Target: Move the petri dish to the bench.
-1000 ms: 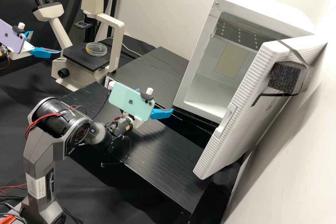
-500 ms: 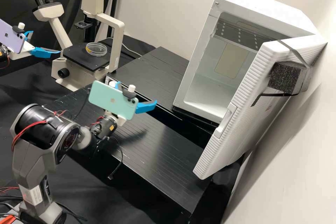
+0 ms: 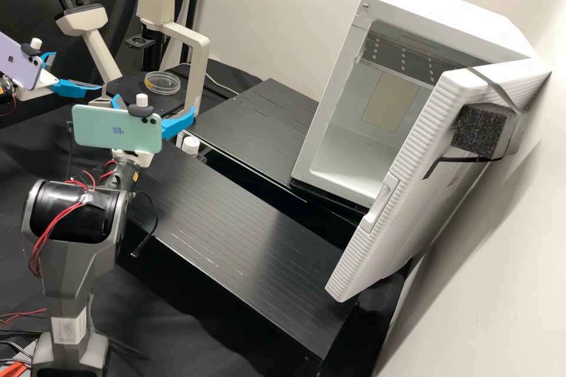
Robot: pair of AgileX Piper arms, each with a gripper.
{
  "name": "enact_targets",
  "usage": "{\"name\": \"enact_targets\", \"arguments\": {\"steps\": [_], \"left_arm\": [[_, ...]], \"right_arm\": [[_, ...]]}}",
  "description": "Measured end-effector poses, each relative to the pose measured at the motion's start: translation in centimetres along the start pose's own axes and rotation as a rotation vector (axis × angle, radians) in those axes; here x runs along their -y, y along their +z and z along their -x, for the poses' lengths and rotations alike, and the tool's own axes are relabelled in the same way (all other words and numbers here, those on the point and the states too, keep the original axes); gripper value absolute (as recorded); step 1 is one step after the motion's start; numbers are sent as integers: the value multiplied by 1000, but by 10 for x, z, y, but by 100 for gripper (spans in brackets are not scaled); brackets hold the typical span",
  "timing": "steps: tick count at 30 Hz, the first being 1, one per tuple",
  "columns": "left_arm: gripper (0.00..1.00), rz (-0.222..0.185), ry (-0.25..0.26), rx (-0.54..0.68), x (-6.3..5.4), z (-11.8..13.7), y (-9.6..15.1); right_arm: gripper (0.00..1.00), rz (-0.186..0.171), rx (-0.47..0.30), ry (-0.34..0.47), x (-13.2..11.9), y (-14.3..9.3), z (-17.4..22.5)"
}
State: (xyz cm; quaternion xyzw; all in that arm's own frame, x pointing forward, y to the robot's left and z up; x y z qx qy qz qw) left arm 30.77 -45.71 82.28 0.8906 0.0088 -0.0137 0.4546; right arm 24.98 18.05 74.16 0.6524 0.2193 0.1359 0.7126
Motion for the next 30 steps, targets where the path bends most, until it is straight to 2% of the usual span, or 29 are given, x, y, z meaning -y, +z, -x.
{"name": "enact_targets", "arguments": {"steps": [4,11,14,24,30], "left_arm": [[100,0,0,0,0,0,0],[100,0,0,0,0,0,0],[100,0,0,0,0,0,0],[100,0,0,0,0,0,0],[100,0,0,0,0,0,0]], "right_arm": [[100,-8,-10,6,10,-11,-23],[100,-3,14,-60,37,-20,-67],[100,-6,48,-100,51,-19,-86],[100,-42,110,-132,74,-15,-132],[100,-10,149,-148,88,-9,-151]]}}
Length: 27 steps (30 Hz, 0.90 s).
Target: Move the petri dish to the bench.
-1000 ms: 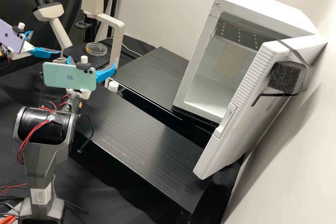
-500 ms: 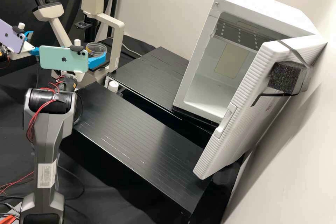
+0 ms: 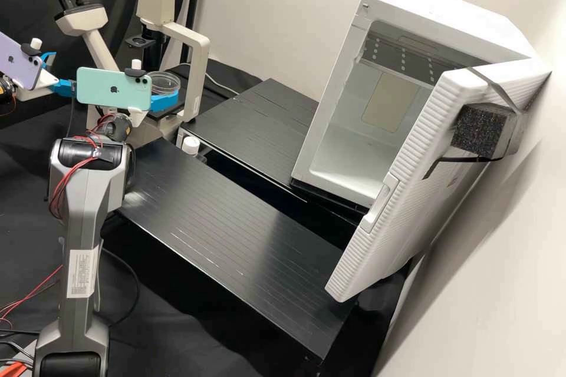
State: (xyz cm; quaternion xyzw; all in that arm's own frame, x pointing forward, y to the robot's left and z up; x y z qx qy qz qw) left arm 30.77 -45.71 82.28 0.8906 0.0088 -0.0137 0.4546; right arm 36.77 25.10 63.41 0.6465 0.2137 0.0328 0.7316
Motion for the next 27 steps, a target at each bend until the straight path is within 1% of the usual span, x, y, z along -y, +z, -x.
{"name": "enact_targets", "arguments": {"steps": [4,8,10,12,14,16,19,27], "left_arm": [[100,0,0,0,0,0,0],[100,0,0,0,0,0,0],[100,0,0,0,0,0,0],[100,0,0,0,0,0,0],[100,0,0,0,0,0,0],[100,0,0,0,0,0,0],[100,0,0,0,0,0,0],[100,0,0,0,0,0,0]], "right_arm": [[100,24,7,9,4,-1,-14],[100,26,23,7,7,-3,-28],[100,20,31,6,9,-3,-34],[100,5,37,11,10,-4,-40],[100,-2,46,5,12,-3,-45],[100,-23,56,3,14,-3,-49],[100,-36,59,-1,21,-3,-53],[100,-50,50,-11,33,-7,-55]]}}
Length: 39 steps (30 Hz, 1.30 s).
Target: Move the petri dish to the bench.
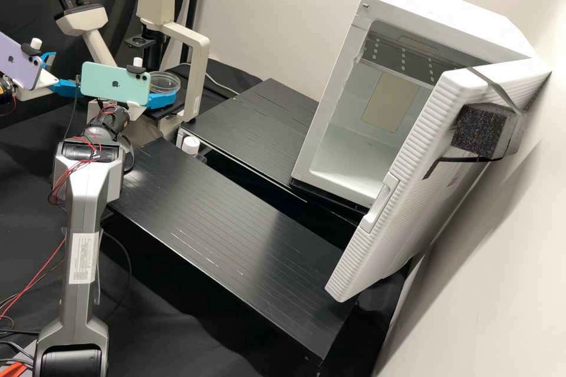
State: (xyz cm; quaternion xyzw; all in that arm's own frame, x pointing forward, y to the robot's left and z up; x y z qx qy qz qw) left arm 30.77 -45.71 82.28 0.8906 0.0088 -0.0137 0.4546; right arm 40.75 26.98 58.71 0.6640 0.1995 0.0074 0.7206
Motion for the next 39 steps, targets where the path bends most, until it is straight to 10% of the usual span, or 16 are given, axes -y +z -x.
{"name": "enact_targets", "arguments": {"steps": [7,19,37,38,39], "left_arm": [[100,0,0,0,0,0,0],[100,0,0,0,0,0,0],[100,0,0,0,0,0,0],[100,0,0,0,0,0,0],[100,0,0,0,0,0,0]], "right_arm": [[100,-42,38,14,7,5,-9],[100,10,80,35,10,8,-20],[100,-29,224,-4,6,3,-25],[0,-32,231,-6,6,3,-25],[0,-36,233,-13,5,2,-25]]}}
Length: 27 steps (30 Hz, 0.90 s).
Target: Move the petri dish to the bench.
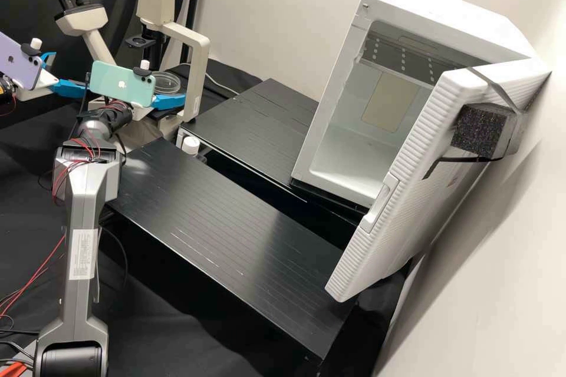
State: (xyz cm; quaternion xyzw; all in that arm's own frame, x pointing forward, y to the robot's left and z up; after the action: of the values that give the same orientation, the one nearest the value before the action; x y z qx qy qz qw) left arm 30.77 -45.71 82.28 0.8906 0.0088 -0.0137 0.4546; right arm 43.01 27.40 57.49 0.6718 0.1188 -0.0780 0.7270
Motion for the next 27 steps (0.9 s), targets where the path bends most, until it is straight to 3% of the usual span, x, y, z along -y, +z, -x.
{"name": "enact_targets", "arguments": {"steps": [27], "left_arm": [[100,0,0,0,0,0,0]], "right_arm": [[0,4,13,-41,0,-3,0]]}}
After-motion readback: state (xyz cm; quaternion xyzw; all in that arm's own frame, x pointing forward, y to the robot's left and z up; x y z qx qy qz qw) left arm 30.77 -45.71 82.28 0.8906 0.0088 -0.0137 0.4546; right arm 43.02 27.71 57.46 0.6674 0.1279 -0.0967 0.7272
